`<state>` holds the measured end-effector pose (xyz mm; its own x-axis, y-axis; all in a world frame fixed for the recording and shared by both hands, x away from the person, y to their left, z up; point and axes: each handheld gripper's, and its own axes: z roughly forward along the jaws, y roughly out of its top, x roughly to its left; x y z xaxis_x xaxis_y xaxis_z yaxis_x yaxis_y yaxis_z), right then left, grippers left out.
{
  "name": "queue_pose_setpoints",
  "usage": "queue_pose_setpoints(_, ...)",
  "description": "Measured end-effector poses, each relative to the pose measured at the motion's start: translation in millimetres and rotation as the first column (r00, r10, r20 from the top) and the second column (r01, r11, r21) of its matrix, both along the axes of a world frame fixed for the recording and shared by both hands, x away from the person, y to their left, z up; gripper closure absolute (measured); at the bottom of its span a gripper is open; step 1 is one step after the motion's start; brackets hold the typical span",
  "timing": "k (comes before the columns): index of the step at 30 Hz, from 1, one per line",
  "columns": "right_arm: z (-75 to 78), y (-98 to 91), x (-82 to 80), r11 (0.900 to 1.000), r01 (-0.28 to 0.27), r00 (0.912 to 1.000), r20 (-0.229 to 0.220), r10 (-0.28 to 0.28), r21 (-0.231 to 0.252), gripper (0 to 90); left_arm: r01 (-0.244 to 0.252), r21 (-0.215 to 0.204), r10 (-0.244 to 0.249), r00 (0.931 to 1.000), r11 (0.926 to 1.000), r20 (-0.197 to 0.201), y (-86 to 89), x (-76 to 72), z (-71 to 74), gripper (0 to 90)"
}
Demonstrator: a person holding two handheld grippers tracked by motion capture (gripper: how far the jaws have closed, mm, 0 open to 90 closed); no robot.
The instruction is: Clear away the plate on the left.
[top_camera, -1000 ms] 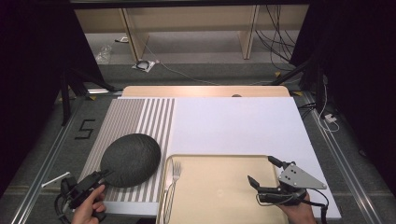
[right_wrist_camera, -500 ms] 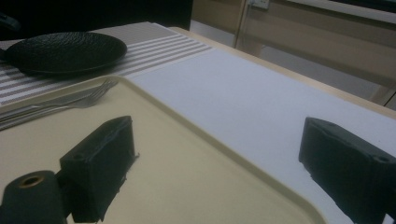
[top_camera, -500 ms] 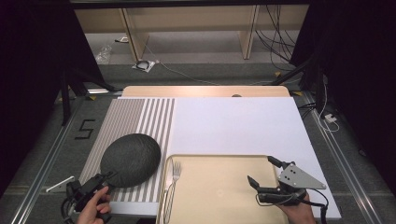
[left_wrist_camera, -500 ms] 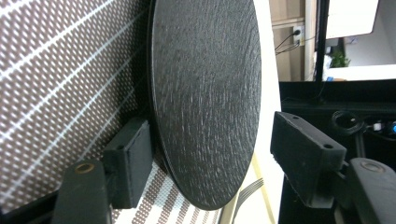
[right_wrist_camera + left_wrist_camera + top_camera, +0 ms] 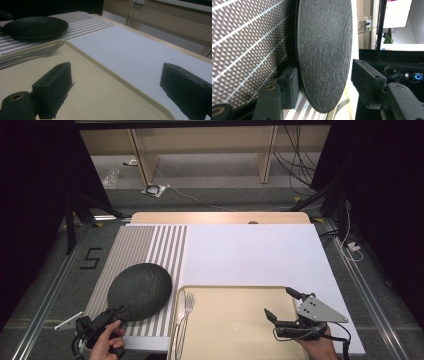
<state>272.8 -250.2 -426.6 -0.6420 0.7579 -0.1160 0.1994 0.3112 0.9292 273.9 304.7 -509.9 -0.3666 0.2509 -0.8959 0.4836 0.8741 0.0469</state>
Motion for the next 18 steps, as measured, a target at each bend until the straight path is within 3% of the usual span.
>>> queue_pose_setpoints(18, -0.3, 0.6, 0.3, 1.0, -0.002, 1.0, -0.001, 0.002, -0.006, 11.5, -0.033, -0.027, 0.033, 0.9995, 0.9991, -0.003, -5.3, 2.6, -7.9, 53.2)
